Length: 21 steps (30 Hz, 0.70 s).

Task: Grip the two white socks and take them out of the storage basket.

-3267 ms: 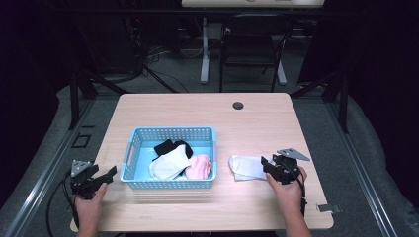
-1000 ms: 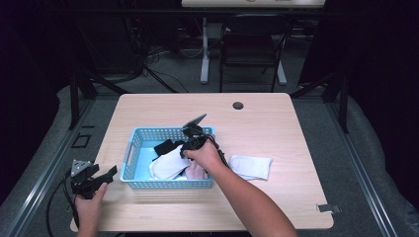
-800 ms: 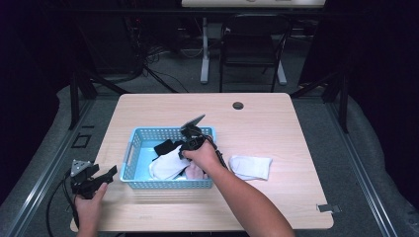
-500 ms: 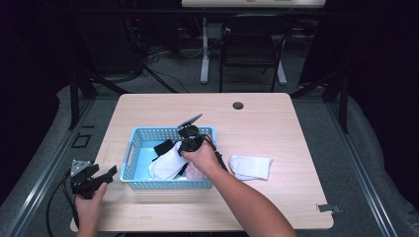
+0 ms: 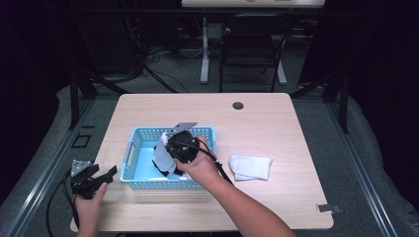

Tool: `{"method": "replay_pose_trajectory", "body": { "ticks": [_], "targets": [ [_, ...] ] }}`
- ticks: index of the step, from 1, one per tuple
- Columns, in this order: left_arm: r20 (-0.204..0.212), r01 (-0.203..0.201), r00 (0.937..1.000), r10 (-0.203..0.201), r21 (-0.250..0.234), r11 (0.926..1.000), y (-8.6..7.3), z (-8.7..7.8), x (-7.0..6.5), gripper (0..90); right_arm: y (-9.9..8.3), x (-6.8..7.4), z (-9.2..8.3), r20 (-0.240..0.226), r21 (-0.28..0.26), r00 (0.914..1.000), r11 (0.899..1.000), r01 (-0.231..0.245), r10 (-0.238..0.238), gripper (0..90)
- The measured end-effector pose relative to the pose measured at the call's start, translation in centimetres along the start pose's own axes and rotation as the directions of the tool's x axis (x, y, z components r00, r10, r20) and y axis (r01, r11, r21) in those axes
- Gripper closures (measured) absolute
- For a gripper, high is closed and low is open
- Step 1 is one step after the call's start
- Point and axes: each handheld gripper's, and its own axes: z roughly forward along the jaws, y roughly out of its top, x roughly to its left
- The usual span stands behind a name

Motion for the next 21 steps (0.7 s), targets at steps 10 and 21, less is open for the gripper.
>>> {"method": "replay_pose_trajectory", "body": {
  "ticks": [10, 21],
  "targets": [
    [0.0, 0.001, 1.0, -0.001, 0.002, 1.0, 0.0, 0.0, 0.0, 26.4, 0.2, 0.6, -3.0, 0.054, -0.109, 0.9984, 0.994, 0.018, -0.013, 88.5],
    [-0.002, -0.001, 1.0, 0.001, 0.006, 1.0, 0.0, 0.0, 0.0, 26.4, 0.1, -0.3, -6.8, 0.053, -0.192, 0.9985, 0.981, -0.005, 0.016, 88.5]
  ]
}}
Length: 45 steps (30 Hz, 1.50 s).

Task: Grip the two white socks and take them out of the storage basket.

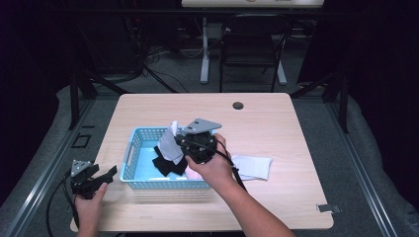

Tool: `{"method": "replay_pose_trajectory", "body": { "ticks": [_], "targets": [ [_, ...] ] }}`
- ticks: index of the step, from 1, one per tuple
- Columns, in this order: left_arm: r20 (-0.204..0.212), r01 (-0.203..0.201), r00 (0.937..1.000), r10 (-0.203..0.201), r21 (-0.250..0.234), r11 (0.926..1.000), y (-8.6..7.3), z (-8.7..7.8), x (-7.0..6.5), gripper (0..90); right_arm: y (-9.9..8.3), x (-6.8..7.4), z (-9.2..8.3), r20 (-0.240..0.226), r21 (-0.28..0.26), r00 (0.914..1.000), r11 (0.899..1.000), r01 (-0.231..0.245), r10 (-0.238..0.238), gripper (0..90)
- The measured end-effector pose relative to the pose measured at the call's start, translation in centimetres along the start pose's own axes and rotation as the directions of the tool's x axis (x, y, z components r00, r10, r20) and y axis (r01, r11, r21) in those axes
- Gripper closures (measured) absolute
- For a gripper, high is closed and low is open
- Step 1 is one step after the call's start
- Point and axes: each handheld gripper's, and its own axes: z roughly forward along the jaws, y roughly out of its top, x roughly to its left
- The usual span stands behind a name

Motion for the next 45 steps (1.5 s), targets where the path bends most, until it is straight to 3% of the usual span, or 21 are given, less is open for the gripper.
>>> {"method": "replay_pose_trajectory", "body": {
  "ticks": [14, 25, 40, 45],
  "targets": [
    [-0.001, 0.0, 1.0, 0.0, -0.001, 1.0, 0.0, 0.0, 0.0, 26.4, 0.3, -2.6, -5.3, 0.044, -0.045, 0.998, 0.998, -0.042, 0.044, 88.6],
    [-0.002, 0.002, 1.0, -0.002, 0.003, 1.0, 0.0, 0.0, 0.0, 26.4, -0.6, -5.1, -8.9, 0.14, -0.036, 0.9883, 0.998, -0.055, 0.06, 88.6],
    [-0.003, -0.004, 1.0, 0.004, 0.005, 1.0, 0.0, 0.0, 0.0, 26.4, -3.4, -7.1, -10.9, 0.219, -0.021, 0.9696, 0.994, -0.107, 0.109, 88.5],
    [-0.003, -0.004, 1.0, 0.004, 0.006, 1.0, -0.1, 0.0, 0.0, 26.4, -5.4, -8.0, -10.7, 0.244, -0.007, 0.9588, 0.989, -0.149, 0.146, 88.5]
  ]
}}
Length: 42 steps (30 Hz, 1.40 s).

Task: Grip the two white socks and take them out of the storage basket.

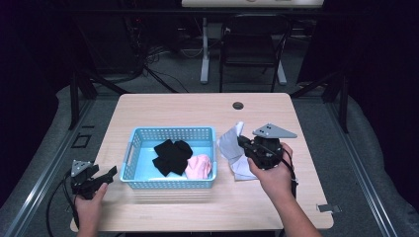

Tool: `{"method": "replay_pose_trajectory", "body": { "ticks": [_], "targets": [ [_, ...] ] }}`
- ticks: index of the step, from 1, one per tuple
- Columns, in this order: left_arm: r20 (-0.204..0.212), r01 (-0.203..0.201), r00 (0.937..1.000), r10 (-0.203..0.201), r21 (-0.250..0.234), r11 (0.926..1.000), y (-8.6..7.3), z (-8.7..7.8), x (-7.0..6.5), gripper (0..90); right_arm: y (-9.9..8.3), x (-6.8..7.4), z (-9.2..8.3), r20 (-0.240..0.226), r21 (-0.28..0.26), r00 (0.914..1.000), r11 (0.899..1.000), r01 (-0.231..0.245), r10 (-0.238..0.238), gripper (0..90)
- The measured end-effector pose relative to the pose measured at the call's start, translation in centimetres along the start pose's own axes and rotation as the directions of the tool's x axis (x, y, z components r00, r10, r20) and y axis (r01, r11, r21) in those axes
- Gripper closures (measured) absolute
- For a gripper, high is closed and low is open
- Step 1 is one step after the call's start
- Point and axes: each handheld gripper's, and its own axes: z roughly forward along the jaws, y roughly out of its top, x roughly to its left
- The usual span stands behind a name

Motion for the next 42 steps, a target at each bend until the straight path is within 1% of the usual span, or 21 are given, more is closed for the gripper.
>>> {"method": "replay_pose_trajectory", "body": {
  "ticks": [6, 12, 14, 15, 16, 19, 20, 21, 24, 25, 26, 28, 30, 32, 33, 35, 36, 38, 40, 41, 42],
  "targets": [
    [0.0, 0.0, 1.0, 0.0, 0.0, 1.0, 0.0, 0.0, 0.0, 26.4, -1.7, -0.5, 0.8, 0.011, 0.031, 0.9998, 0.999, -0.019, 0.018, 88.5],
    [0.0, 0.003, 1.0, -0.003, -0.002, 1.0, 0.0, 0.0, 0.0, 26.4, -3.6, -1.1, 1.9, 0.022, 0.063, 0.9981, 0.996, -0.059, 0.058, 88.5],
    [0.0, 0.003, 1.0, -0.003, -0.002, 1.0, 0.0, 0.0, 0.0, 26.4, -3.9, -1.3, 2.1, 0.025, 0.067, 0.9976, 0.996, -0.066, 0.065, 88.5],
    [0.0, 0.004, 1.0, -0.004, -0.002, 1.0, 0.0, 0.0, 0.0, 26.4, -4.2, -1.5, 2.3, 0.031, 0.071, 0.9969, 0.995, -0.075, 0.072, 88.5],
    [0.0, 0.004, 1.0, -0.004, -0.002, 1.0, 0.0, 0.0, 0.0, 26.4, -5.0, -2.1, 2.8, 0.047, 0.084, 0.9943, 0.991, -0.1, 0.096, 88.5],
    [-0.001, 0.004, 1.0, -0.004, -0.002, 1.0, 0.0, 0.0, 0.0, 26.4, -5.7, -2.6, 3.1, 0.066, 0.099, 0.9927, 0.989, -0.107, 0.101, 88.5],
    [-0.001, 0.004, 1.0, -0.004, -0.001, 1.0, 0.0, 0.0, 0.0, 26.4, -6.5, -3.2, 3.3, 0.095, 0.108, 0.9894, 0.987, -0.12, 0.11, 88.5],
    [-0.001, 0.003, 1.0, -0.003, -0.001, 1.0, 0.0, 0.0, 0.0, 26.4, -6.5, -3.2, 3.3, 0.095, 0.108, 0.9894, 0.987, -0.12, 0.11, 88.5],
    [-0.001, 0.003, 1.0, -0.003, -0.001, 1.0, 0.0, 0.0, 0.0, 26.4, -7.6, -4.3, 3.6, 0.136, 0.126, 0.9829, 0.982, -0.141, 0.124, 88.4],
    [-0.001, 0.003, 1.0, -0.003, -0.001, 1.0, 0.0, 0.0, 0.0, 26.4, -8.0, -4.7, 3.7, 0.147, 0.135, 0.9805, 0.979, -0.151, 0.131, 88.4],
    [-0.001, 0.003, 1.0, -0.003, -0.001, 1.0, 0.0, 0.0, 0.0, 26.4, -8.7, -5.4, 3.8, 0.164, 0.155, 0.9748, 0.972, -0.177, 0.151, 88.3],
    [0.001, 0.004, 1.0, -0.004, -0.004, 1.0, 0.0, 0.0, 0.0, 26.4, -8.9, -5.6, 3.8, 0.165, 0.157, 0.9732, 0.97, -0.186, 0.16, 88.3],
    [0.0, 0.004, 1.0, -0.004, -0.003, 1.0, 0.0, 0.0, 0.0, 26.4, -10.0, -6.4, 4.1, 0.185, 0.174, 0.963, 0.958, -0.228, 0.196, 88.1],
    [-0.003, 0.004, 1.0, -0.004, -0.001, 1.0, 0.0, 0.0, 0.0, 26.4, -10.5, -6.8, 4.3, 0.19, 0.181, 0.959, 0.953, -0.245, 0.211, 88.0],
    [-0.002, 0.005, 1.0, -0.005, -0.002, 1.0, 0.0, 0.0, 0.0, 26.4, -10.5, -6.8, 4.3, 0.19, 0.181, 0.959, 0.953, -0.245, 0.211, 88.0],
    [-0.002, 0.007, 1.0, -0.007, -0.002, 1.0, 0.0, 0.0, 0.0, 26.4, -10.9, -7.2, 4.3, 0.199, 0.185, 0.9529, 0.946, -0.266, 0.229, 87.8],
    [-0.002, 0.007, 1.0, -0.007, -0.002, 1.0, 0.0, 0.0, 0.0, 26.4, -11.1, -7.4, 4.3, 0.203, 0.192, 0.9521, 0.944, -0.268, 0.229, 87.6],
    [-0.003, 0.007, 1.0, -0.007, -0.003, 1.0, 0.0, 0.0, 0.0, 26.4, -11.4, -7.8, 4.3, 0.213, 0.188, 0.9455, 0.939, -0.287, 0.246, 87.0],
    [-0.003, 0.007, 1.0, -0.007, -0.001, 1.0, 0.0, 0.0, 0.0, 26.4, -11.9, -8.3, 4.4, 0.217, 0.19, 0.9385, 0.931, -0.31, 0.268, 83.2],
    [-0.003, 0.009, 1.0, -0.009, -0.007, 0.9999, -0.1, 0.0, 0.1, 26.4, -11.9, -8.3, 4.4, 0.217, 0.19, 0.9385, 0.931, -0.31, 0.268, 83.2],
    [-0.002, 0.011, 0.9999, -0.011, -0.009, 0.9999, -0.1, 0.0, 0.1, 26.5, -12.0, -8.5, 4.3, 0.219, 0.191, 0.9355, 0.928, -0.32, 0.278, 80.5]
  ]
}}
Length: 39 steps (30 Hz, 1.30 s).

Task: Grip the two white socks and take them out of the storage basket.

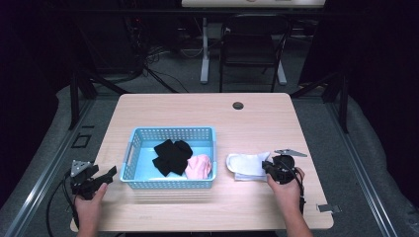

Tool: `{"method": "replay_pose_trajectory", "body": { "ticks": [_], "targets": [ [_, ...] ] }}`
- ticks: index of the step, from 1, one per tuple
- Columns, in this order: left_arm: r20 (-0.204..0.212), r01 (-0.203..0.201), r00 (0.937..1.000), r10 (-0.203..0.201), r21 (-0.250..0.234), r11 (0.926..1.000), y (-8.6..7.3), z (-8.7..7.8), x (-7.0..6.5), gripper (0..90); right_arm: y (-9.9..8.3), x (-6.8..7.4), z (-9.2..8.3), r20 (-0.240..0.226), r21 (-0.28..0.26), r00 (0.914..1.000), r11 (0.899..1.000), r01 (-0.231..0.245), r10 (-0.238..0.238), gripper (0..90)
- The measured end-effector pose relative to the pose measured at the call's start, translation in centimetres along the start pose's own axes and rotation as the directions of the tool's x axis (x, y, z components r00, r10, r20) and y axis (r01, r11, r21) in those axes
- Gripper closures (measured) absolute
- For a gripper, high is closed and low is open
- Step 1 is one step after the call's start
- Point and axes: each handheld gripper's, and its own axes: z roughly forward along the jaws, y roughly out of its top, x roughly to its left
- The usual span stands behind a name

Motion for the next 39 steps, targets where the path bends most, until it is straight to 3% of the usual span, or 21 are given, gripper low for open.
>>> {"method": "replay_pose_trajectory", "body": {
  "ticks": [3, 8, 17, 24, 27, 31, 35, 38, 39],
  "targets": [
    [-0.004, -0.002, 1.0, 0.002, 0.004, 1.0, 0.0, -0.1, 0.1, 26.5, -0.3, -0.4, 0.1, -0.001, -0.016, 0.9999, 1.0, -0.015, 0.015, 66.7],
    [-0.004, 0.0, 1.0, 0.0, 0.001, 1.0, 0.0, 0.0, 0.1, 26.5, -0.6, -0.4, 0.3, 0.021, -0.05, 0.9997, 0.999, 0.009, -0.008, 55.6],
    [0.001, -0.004, 1.0, 0.004, 0.006, 1.0, 0.1, 0.0, 0.0, 26.4, -0.6, -0.4, 0.1, 0.04, -0.074, 0.9991, 0.997, 0.019, -0.017, 50.5],
    [-0.001, -0.002, 1.0, 0.002, -0.001, 1.0, 0.0, 0.0, 0.0, 26.4, -0.1, 0.2, -0.2, 0.041, -0.082, 0.9977, 0.995, 0.057, -0.054, 48.8],
    [-0.001, -0.001, 1.0, 0.001, -0.001, 1.0, 0.0, 0.0, 0.0, 26.4, 0.4, 1.0, -0.7, 0.011, -0.086, 0.9974, 0.994, 0.071, -0.071, 47.5],
    [-0.001, -0.005, 1.0, 0.005, 0.007, 1.0, 0.1, 0.0, 0.0, 26.5, 1.0, 2.2, -1.3, -0.015, -0.105, 0.9926, 0.987, 0.118, -0.12, 46.6],
    [-0.002, -0.007, 1.0, 0.007, 0.006, 1.0, 0.1, 0.0, -0.1, 26.4, 1.0, 3.8, -1.8, -0.051, -0.125, 0.9792, 0.974, 0.189, -0.196, 45.8],
    [-0.002, -0.006, 1.0, 0.006, 0.008, 1.0, 0.1, 0.0, -0.1, 26.4, 0.5, 5.1, -1.9, -0.096, -0.128, 0.9675, 0.967, 0.221, -0.234, 45.7],
    [-0.002, -0.007, 1.0, 0.007, 0.007, 0.9999, 0.1, 0.0, -0.1, 26.4, 0.5, 5.1, -1.9, -0.096, -0.128, 0.9675, 0.967, 0.221, -0.234, 45.7]
  ]
}}
